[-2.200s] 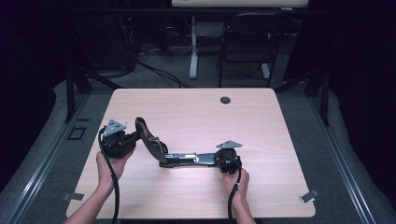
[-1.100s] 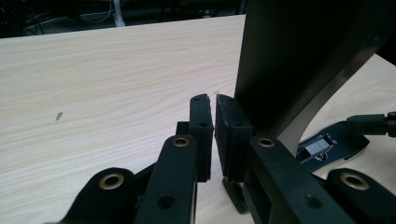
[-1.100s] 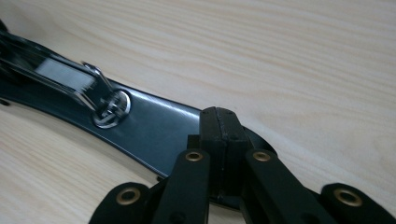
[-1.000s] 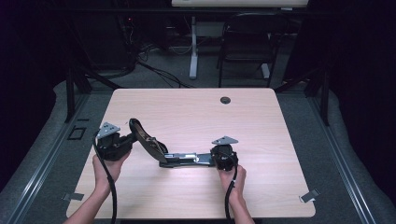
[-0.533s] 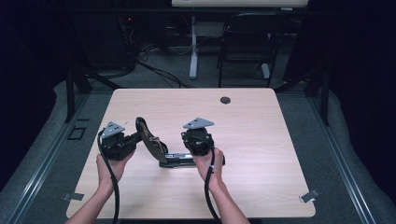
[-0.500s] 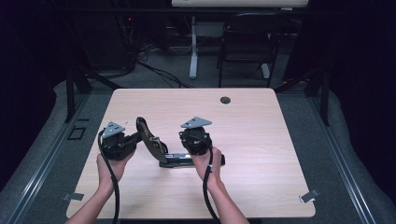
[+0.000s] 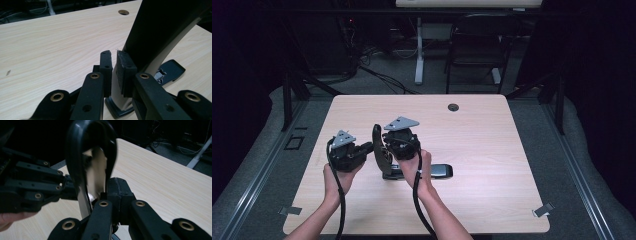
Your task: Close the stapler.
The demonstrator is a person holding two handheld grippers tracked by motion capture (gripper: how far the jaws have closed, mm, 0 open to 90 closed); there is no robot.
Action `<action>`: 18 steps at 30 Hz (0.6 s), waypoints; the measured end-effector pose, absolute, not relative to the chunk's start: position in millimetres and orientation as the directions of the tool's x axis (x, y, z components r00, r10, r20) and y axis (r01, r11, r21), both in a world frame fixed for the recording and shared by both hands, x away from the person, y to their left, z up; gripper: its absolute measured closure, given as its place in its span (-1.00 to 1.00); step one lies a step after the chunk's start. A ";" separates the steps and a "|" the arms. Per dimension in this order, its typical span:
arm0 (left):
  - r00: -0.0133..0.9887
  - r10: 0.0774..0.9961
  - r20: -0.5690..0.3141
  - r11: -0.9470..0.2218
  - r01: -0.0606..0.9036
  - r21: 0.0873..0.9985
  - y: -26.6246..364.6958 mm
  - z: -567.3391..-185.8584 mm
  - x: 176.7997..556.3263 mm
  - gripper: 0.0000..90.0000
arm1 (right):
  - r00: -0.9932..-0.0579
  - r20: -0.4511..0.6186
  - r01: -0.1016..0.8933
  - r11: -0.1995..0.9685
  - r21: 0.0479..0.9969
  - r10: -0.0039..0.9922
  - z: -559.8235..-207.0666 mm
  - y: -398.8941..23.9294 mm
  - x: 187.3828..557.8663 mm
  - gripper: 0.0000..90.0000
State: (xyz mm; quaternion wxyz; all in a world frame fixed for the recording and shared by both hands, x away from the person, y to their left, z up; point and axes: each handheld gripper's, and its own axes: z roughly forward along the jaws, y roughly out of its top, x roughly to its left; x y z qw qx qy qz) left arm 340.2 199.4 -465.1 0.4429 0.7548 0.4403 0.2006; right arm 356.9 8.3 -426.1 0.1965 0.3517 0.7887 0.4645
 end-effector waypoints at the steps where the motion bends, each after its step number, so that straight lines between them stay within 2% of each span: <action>1: 0.536 0.840 -0.088 -0.224 0.489 0.843 198.6 -465.0 340.7 0.87 | -0.671 0.021 0.378 0.319 0.869 0.741 -425.6 6.7 357.1 1.00; 7: 0.543 0.837 -0.068 -0.245 0.483 0.841 189.5 -464.8 342.1 0.93 | -0.640 0.052 0.405 0.279 0.871 0.766 -423.4 -2.1 355.0 1.00; 18: 0.571 0.821 -0.018 -0.300 0.458 0.837 167.5 -464.4 344.2 1.00 | -0.594 0.044 0.431 0.271 0.861 0.803 -428.0 -22.9 351.2 1.00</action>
